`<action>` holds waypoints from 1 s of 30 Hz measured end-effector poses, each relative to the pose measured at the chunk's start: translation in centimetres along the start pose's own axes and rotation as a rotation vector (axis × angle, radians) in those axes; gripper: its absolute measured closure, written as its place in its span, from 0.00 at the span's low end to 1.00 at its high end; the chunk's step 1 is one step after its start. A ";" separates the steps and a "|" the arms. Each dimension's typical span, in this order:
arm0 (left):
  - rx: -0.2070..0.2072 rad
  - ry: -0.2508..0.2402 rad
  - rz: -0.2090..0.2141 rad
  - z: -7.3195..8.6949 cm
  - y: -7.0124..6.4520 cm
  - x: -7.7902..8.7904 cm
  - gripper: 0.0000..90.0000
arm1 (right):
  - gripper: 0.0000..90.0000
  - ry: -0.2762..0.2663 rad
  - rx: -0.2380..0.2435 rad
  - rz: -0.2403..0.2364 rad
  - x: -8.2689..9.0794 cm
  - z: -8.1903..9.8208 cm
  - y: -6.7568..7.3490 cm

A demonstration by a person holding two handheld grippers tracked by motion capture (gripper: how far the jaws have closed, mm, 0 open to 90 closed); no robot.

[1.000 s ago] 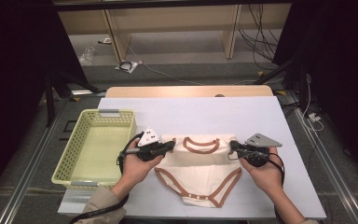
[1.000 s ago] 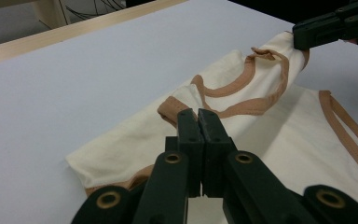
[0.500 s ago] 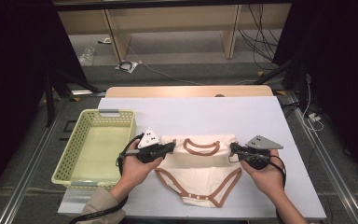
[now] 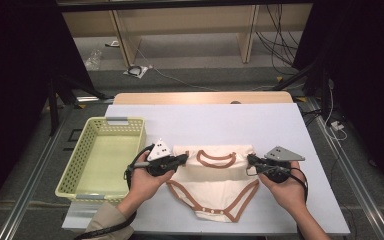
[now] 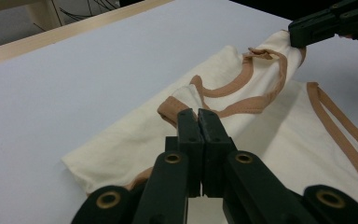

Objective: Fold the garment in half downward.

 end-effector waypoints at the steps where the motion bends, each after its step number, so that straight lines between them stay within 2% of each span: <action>1: 0.000 0.000 0.000 0.0 0.0 0.0 0.98 | 0.97 0.001 0.002 0.000 0.0 0.0 0.0; 24: -0.017 0.013 0.011 0.2 -0.7 0.4 0.98 | 0.97 0.003 0.006 -0.010 0.5 0.5 0.4; 30: -0.015 0.014 0.010 0.4 -0.6 0.5 0.98 | 0.97 0.017 0.011 -0.013 0.7 0.6 0.5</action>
Point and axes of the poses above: each handheld gripper's, and its own axes: x roughly backward along the jaws, z roughly out of its underside, y roughly to its left, the point moved 4 cm from there along -x, roughly forward along the jaws, and after that the axes turned 15 degrees about y, right-handed, at the moved point
